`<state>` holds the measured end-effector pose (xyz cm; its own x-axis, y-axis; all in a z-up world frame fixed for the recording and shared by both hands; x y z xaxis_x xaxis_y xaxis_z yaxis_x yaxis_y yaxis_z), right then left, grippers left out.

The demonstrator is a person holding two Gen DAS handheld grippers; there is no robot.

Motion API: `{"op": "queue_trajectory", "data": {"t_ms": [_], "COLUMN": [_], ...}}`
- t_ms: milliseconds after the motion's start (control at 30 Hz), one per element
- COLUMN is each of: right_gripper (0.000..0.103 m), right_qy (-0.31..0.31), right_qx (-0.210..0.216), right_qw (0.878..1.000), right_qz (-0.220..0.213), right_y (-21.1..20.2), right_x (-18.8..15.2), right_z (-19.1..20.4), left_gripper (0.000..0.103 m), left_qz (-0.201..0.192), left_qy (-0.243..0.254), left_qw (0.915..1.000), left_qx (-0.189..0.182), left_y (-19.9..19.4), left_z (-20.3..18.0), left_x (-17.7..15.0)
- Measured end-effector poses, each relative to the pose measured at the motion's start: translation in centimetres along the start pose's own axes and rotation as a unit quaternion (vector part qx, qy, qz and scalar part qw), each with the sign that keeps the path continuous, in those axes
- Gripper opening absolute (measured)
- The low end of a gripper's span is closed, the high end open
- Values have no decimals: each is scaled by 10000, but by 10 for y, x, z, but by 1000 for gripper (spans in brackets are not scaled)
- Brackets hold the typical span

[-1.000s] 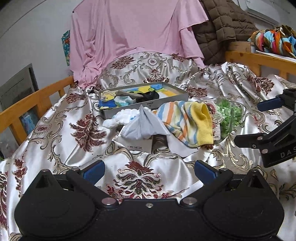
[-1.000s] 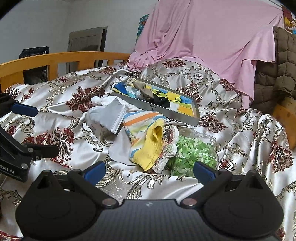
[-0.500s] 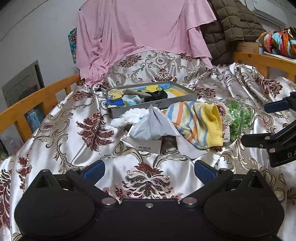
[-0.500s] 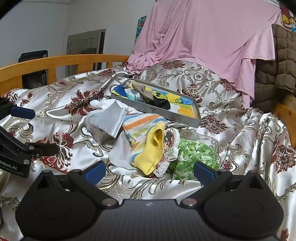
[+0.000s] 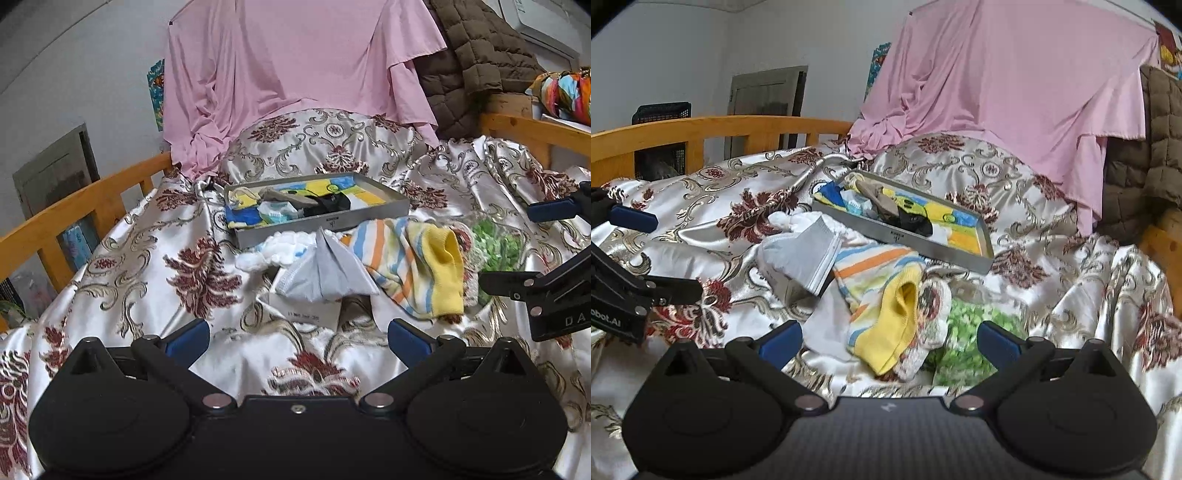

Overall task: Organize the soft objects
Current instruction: 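Move both tools over the pile toward the grey mask and striped cloth, then grasp the grey mask with the left gripper while the right gripper grasps the striped yellow cloth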

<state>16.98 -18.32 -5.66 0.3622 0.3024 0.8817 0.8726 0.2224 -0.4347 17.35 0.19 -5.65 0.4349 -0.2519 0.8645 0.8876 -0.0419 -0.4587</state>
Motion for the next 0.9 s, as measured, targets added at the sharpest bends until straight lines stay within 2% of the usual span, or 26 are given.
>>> {"op": "queue_trajectory", "data": {"t_ms": [300,433,567,900], "right_gripper": [103,103,103,103], "right_qy": [-520,-952,-1436,-1518], "right_qx": [-194,-361,-459,-162], "right_qw": [9983,9945,9882,9878], "right_qz": [-181,-256,-256,-322], "right_y": [28,45,68,104], "right_x": [10,12,15,25], "right_z": [-4,-4,-1,-4], "left_gripper": [102,102,102,102], "left_qz": [37,141,236,380], "left_qy": [-260,-406,-614,-695], "left_qw": [9996,9986,9974,9964], "left_qx": [-124,-294,-288,-298], "left_y": [36,57,77,105], "left_z": [5,4,6,3], "left_x": [28,35,37,45]}}
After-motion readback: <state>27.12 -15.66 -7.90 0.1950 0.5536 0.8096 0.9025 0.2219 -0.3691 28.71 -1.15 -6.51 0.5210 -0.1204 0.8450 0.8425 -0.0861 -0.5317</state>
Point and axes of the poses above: each gripper's, at about its wrist camera, not at the fingertips, and y roughly the way its jaws point, z to its left, x to its top, the point moved 8 cm from there along y, roughly the way its jaws point, and after that the axes turned 4 degrees about x, right-handed, at the moved point
